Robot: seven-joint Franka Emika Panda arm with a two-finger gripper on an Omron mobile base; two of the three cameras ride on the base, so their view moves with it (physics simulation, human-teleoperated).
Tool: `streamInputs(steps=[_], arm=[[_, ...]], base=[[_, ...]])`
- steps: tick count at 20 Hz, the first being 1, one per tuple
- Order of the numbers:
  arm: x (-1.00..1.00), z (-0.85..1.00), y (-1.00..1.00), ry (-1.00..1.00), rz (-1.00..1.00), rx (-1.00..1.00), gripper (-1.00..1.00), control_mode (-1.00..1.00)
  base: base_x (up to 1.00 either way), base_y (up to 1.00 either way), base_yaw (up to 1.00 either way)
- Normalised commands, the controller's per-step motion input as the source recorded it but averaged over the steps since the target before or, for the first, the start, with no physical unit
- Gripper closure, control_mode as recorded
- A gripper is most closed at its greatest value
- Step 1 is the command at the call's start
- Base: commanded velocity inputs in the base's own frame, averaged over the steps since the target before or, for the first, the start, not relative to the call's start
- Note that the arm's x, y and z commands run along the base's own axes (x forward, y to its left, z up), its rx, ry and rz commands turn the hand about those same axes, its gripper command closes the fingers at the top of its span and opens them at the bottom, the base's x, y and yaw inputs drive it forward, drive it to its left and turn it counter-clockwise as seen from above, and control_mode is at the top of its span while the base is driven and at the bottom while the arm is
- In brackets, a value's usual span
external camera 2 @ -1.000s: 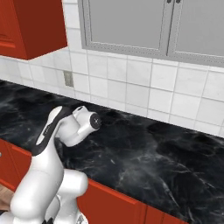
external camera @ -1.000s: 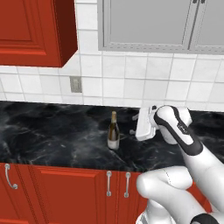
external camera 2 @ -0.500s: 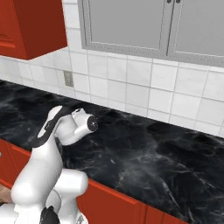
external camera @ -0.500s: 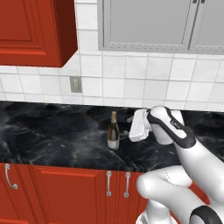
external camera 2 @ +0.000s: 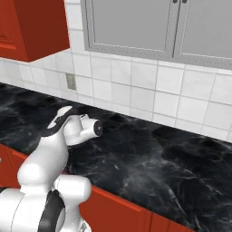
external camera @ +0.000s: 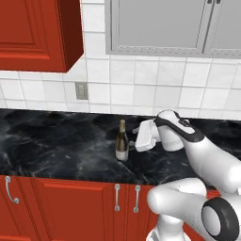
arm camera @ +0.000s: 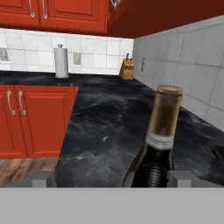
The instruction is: There is a wine glass and glass cup on the dining counter. Place the wine bottle next to the wine glass and the juice bottle next to the glass cup.
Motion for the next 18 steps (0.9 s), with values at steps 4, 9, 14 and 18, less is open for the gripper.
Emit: streamInputs(steps=[4, 9, 14, 18], arm=[[0.24, -0.1, 0.03, 0.05, 0.07, 0.04, -1.0, -1.0], [0.2, -0.07, 0.01, 0.02, 0.07, 0.03, -1.0, -1.0], [0.16, -0.08, 0.06, 0.0, 0.07, 0.0, -1.0, -1.0], [0.17, -0.09, 0.1, 0.0, 0.05, 0.0, -1.0, -1.0]], base=[[0.0, 0.0, 0.0], [0.0, 0.0, 0.0], [0.0, 0.0, 0.0], [0.0, 0.0, 0.0]])
